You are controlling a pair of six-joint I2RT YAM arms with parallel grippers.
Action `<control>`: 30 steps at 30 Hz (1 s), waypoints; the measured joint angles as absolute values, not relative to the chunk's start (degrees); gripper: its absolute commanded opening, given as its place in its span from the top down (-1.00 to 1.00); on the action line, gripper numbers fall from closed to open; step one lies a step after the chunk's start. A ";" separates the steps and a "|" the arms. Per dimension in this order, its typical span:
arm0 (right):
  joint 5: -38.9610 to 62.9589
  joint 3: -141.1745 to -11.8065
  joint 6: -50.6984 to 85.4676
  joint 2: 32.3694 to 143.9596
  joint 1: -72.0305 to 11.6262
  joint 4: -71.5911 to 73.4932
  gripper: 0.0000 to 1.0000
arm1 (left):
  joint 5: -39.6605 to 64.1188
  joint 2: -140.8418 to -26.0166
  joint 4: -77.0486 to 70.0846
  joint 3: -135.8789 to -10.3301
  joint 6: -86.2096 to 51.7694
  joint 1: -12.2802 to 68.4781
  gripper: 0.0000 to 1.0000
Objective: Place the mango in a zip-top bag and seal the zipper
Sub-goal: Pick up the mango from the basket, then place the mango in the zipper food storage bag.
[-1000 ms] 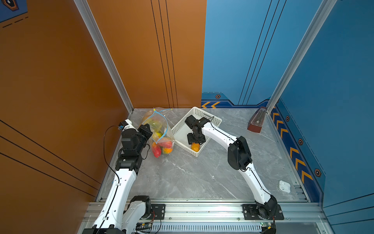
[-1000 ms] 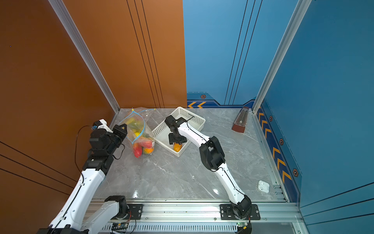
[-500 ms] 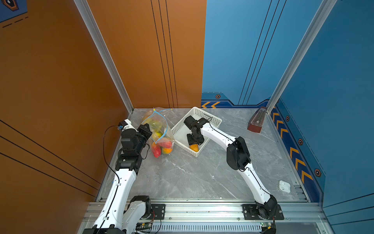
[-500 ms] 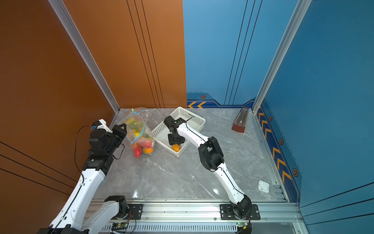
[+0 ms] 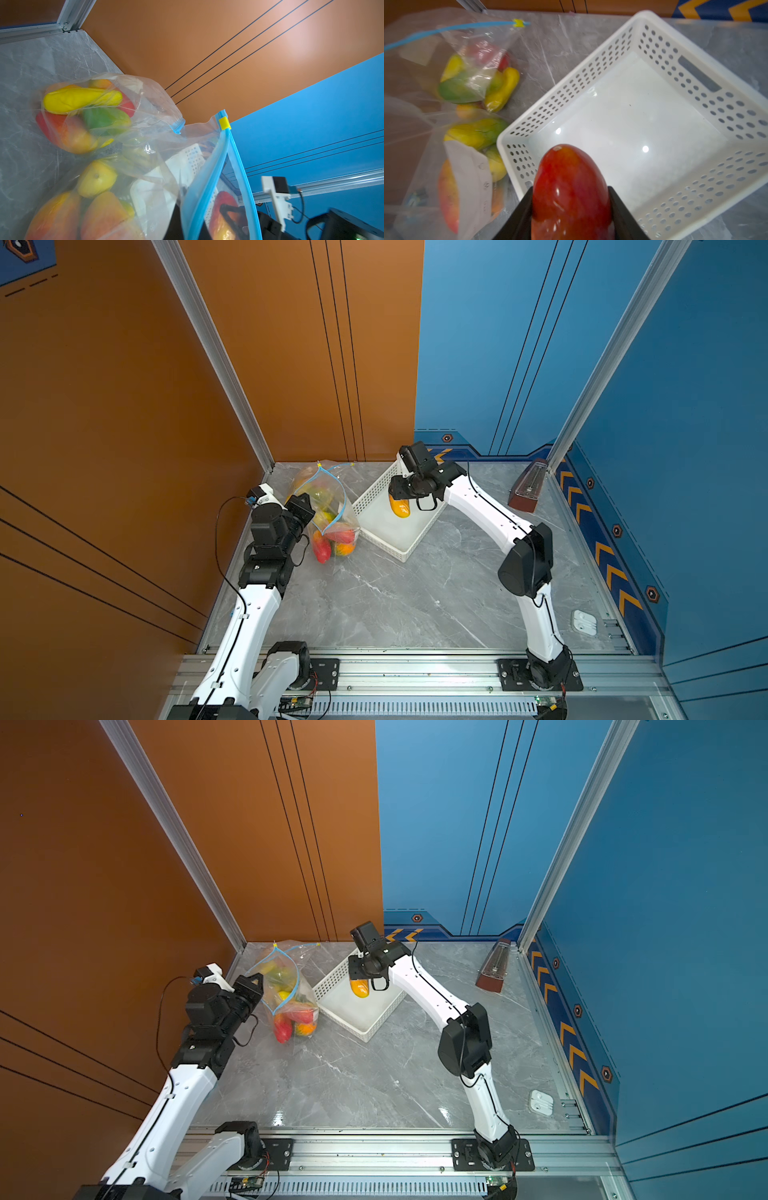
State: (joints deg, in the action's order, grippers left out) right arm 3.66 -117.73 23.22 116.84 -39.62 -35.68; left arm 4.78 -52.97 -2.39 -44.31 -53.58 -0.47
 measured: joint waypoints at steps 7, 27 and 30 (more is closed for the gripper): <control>7.31 -100.84 20.88 100.16 -49.41 5.63 0.82 | 5.02 -53.45 -2.72 -44.31 -54.00 0.14 1.00; 7.03 -108.77 17.41 122.74 -53.32 19.25 -0.46 | 6.31 -53.58 -3.49 -44.31 -55.94 0.05 1.00; 7.31 -108.77 17.32 121.32 -52.77 17.19 -0.56 | 6.31 -53.58 -3.49 -44.31 -55.94 0.05 1.00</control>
State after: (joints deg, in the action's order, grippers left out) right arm 7.31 -108.77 17.32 121.32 -52.77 17.19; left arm 6.31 -53.58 -3.49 -44.31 -55.94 0.05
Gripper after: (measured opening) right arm 0.756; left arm 0.045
